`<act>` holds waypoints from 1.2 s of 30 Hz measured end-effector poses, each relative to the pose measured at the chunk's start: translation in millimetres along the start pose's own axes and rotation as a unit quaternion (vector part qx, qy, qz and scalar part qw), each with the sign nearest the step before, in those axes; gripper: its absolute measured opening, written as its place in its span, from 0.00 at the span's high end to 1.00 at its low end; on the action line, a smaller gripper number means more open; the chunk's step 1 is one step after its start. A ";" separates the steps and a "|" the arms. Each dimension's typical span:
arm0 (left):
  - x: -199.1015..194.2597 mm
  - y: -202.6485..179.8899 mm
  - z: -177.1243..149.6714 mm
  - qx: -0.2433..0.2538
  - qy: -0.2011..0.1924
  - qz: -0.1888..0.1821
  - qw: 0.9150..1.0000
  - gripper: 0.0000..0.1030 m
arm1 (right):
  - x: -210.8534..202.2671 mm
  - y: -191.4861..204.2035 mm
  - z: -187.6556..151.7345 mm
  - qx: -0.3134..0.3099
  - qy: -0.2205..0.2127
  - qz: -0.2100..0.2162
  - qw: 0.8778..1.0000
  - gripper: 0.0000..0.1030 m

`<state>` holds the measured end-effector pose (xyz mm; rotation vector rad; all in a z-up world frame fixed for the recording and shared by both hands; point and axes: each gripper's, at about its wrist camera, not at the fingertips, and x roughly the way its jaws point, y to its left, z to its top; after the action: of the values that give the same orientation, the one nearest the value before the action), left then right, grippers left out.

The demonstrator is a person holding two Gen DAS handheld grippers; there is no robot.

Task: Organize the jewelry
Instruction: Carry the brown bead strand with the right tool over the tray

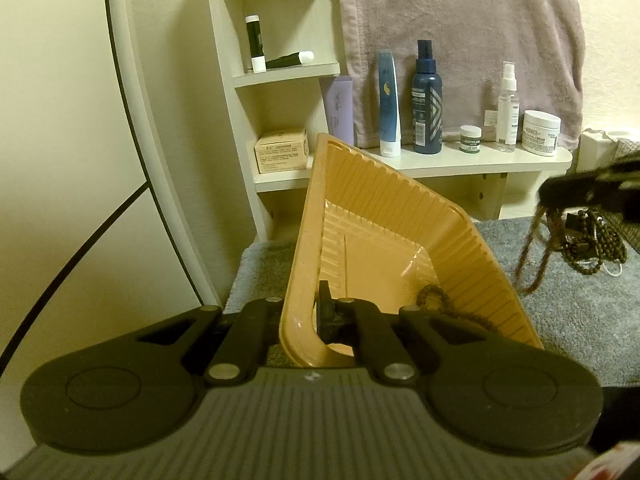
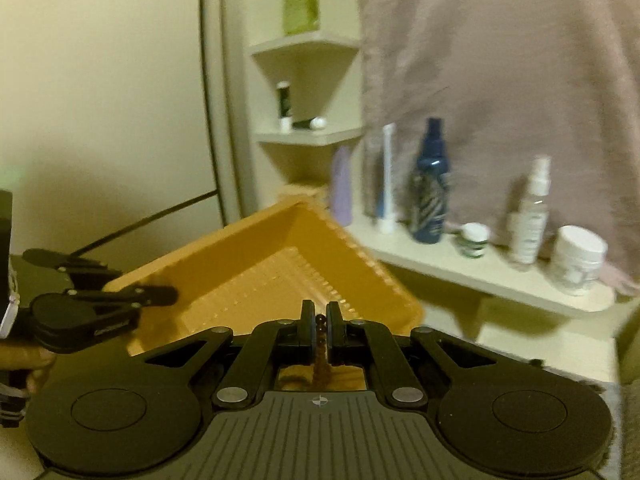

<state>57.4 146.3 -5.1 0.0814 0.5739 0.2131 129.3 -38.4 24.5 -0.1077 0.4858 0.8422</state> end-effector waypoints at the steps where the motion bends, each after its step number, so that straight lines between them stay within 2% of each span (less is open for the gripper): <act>1: 0.2 -0.1 0.1 0.000 0.000 0.000 1.000 0.96 | 2.6 1.3 -1.9 0.000 0.003 0.004 1.000 0.96; 10: 1.9 0.9 2.4 0.007 0.008 -0.004 1.000 0.96 | 29.0 14.7 -9.5 -0.003 0.034 0.031 0.999 0.96; 21: 7.0 0.3 10.6 0.041 0.043 -0.017 0.998 0.96 | 41.8 12.9 -14.9 -0.006 0.051 0.033 0.998 0.95; 30: 13.1 -1.1 18.0 0.079 0.080 -0.027 0.993 0.95 | 50.2 11.4 -12.5 -0.004 0.057 0.036 0.998 0.95; 36: 14.4 -2.6 20.9 0.091 0.088 -0.028 0.992 0.95 | 55.1 10.4 -13.5 0.001 0.061 0.037 0.997 0.95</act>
<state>81.0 146.6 4.4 0.2240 0.7695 0.1133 147.7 2.9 -11.5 -0.1411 0.6079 0.9108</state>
